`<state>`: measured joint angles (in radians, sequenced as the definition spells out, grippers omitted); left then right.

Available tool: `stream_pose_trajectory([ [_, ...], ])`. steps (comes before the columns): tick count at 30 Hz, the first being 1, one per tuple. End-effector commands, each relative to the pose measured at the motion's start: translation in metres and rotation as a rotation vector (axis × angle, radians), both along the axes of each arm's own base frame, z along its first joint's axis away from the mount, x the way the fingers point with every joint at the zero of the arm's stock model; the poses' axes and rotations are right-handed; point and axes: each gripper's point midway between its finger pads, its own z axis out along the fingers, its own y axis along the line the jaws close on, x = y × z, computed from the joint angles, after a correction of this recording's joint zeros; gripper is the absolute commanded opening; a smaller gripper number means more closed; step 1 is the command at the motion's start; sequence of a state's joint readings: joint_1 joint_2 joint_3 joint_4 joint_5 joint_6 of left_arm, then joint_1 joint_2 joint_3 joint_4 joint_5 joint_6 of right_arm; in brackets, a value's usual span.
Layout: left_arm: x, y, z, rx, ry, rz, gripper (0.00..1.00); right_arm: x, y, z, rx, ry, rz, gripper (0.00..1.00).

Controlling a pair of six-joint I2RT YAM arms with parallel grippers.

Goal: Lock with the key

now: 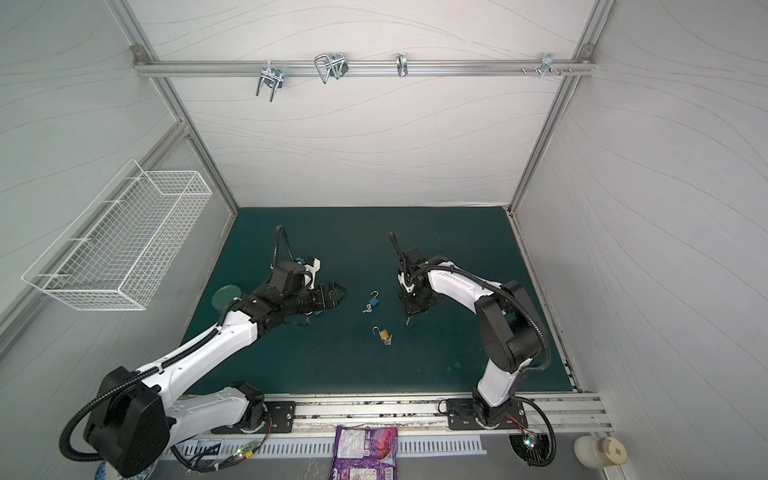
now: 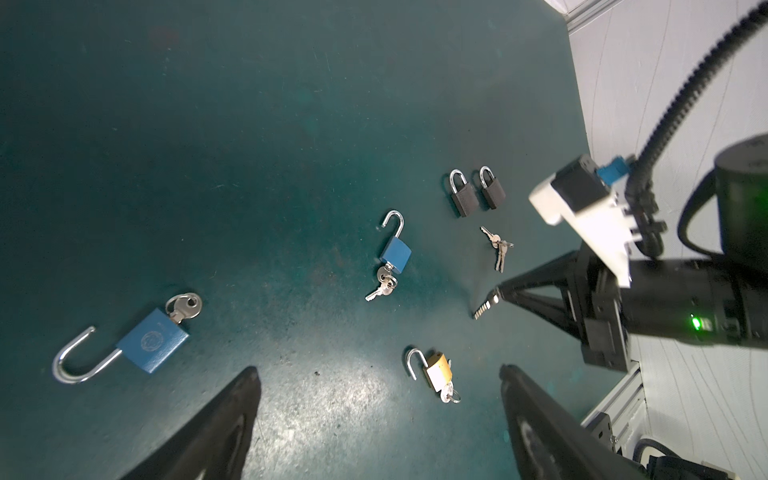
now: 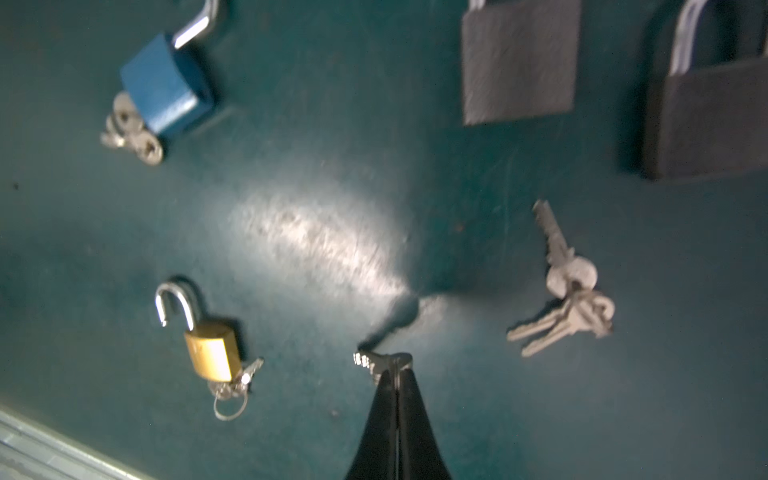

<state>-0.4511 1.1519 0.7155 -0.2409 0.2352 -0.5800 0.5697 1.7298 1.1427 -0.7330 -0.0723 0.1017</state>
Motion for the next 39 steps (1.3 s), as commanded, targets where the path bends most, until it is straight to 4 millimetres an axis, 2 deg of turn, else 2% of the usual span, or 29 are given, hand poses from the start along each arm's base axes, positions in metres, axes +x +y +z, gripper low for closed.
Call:
stream_pose_trajectory([
  [1, 0.002, 0.008, 0.005, 0.008, -0.018, 0.028, 0.91, 0.019, 0.003, 0.001, 0.017, -0.026, 0.006, 0.00],
  [10, 0.001, 0.024, -0.003, 0.018, 0.014, 0.084, 0.91, 0.038, 0.013, -0.016, 0.033, 0.001, 0.006, 0.01],
  [12, 0.002, 0.028, -0.005, 0.024, 0.024, 0.100, 0.91, 0.040, 0.015, -0.019, 0.033, 0.003, 0.006, 0.05],
  [15, 0.002, 0.039, -0.011, 0.043, 0.054, 0.145, 0.91, 0.045, 0.014, -0.018, 0.026, -0.011, 0.002, 0.22],
  [18, 0.002, 0.055, -0.016, 0.068, 0.077, 0.205, 0.93, 0.053, 0.011, -0.001, 0.025, -0.093, -0.013, 0.29],
  [21, 0.003, 0.074, -0.019, 0.121, 0.082, 0.263, 0.93, 0.057, 0.016, 0.028, 0.067, -0.222, -0.004, 0.36],
  [24, 0.003, 0.092, -0.026, 0.215, 0.098, 0.309, 0.91, 0.047, 0.039, 0.058, 0.159, -0.329, 0.059, 0.41],
  [26, 0.005, 0.097, -0.032, 0.256, 0.121, 0.314, 0.91, 0.029, 0.066, 0.073, 0.231, -0.379, 0.151, 0.43],
  [29, 0.010, 0.096, -0.040, 0.266, 0.152, 0.309, 0.86, 0.004, 0.098, 0.086, 0.307, -0.410, 0.237, 0.44],
  [31, 0.013, 0.095, -0.044, 0.264, 0.163, 0.312, 0.82, -0.004, 0.109, 0.088, 0.334, -0.409, 0.248, 0.45],
  [34, 0.020, 0.086, -0.046, 0.232, 0.166, 0.285, 0.82, -0.001, 0.109, 0.077, 0.289, -0.380, 0.182, 0.46],
  [39, 0.027, 0.057, -0.040, 0.119, 0.134, 0.167, 0.81, 0.007, 0.109, 0.050, 0.211, -0.330, 0.104, 0.50],
])
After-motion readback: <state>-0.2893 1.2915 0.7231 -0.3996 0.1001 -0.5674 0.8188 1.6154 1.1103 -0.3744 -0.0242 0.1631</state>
